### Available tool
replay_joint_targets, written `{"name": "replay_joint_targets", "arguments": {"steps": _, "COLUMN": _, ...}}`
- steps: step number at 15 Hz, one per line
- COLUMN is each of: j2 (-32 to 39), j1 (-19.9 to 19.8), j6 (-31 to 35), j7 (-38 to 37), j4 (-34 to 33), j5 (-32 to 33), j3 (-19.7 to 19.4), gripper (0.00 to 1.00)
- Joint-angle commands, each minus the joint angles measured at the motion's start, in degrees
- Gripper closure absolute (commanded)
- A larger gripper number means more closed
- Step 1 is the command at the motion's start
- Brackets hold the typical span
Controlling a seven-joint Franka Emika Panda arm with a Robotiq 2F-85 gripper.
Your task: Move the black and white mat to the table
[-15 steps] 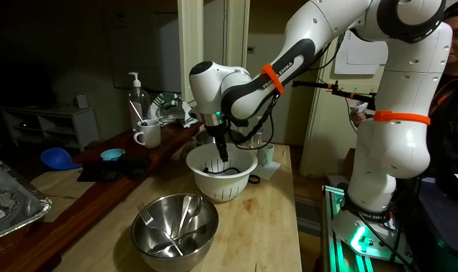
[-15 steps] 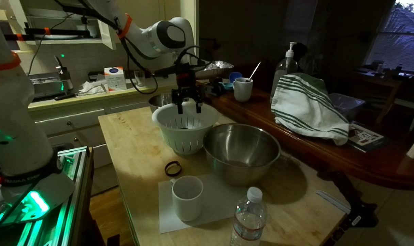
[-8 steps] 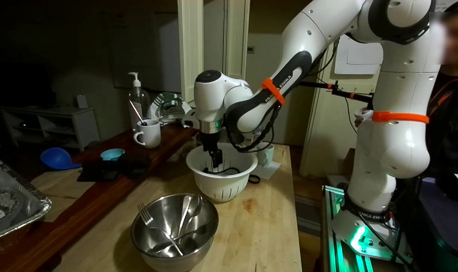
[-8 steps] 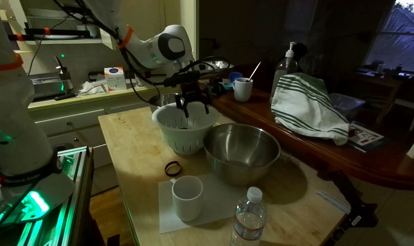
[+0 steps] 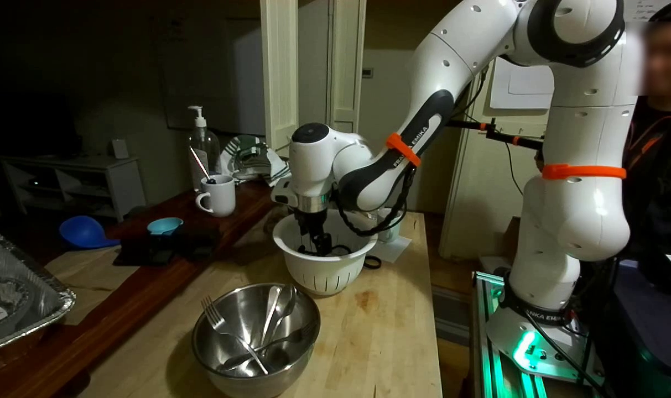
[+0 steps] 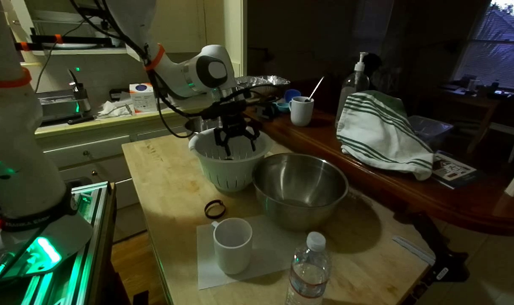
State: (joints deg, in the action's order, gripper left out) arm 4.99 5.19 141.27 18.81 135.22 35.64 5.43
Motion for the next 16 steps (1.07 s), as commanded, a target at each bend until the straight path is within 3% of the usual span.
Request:
{"name": "replay_joint_targets", "arguments": {"steps": 1, "j2": -0.4, "j1": 0.3, "j6": -0.1, "j7": -2.3, "j4": 0.4, "j5": 1.5, "j3": 0.0, "gripper": 0.00}}
{"name": "replay_joint_targets", "arguments": {"steps": 4, "j2": -0.5, "j1": 0.4, "j6": -0.1, "j7": -2.9, "j4": 0.4, "j5": 1.8, "j3": 0.1, "gripper": 0.00}}
{"name": "replay_joint_targets", "arguments": {"steps": 9, "j2": 1.7, "j1": -0.1, "j6": 5.4, "j7": -3.5, "j4": -0.3, "j5": 1.9, "j3": -0.5, "gripper": 0.00}}
{"name": "replay_joint_targets", "arguments": {"steps": 12, "j2": 2.7, "j1": -0.1, "j6": 5.4, "j7": -5.9, "j4": -0.9, "j5": 2.4, "j3": -0.9, "gripper": 0.17}}
{"name": "replay_joint_targets", "arguments": {"steps": 13, "j2": 2.9, "j1": 0.0, "j6": 5.4, "j7": -6.8, "j4": -0.8, "j5": 2.5, "j3": -1.0, "gripper": 0.15}}
{"name": "replay_joint_targets", "arguments": {"steps": 14, "j2": 3.0, "j1": 0.1, "j6": 5.4, "j7": -8.0, "j4": -0.7, "j5": 2.8, "j3": -1.1, "gripper": 0.27}}
{"name": "replay_joint_targets", "arguments": {"steps": 16, "j2": 3.3, "j1": 0.3, "j6": 4.8, "j7": -11.5, "j4": -1.0, "j5": 3.8, "j3": -1.5, "gripper": 0.28}}
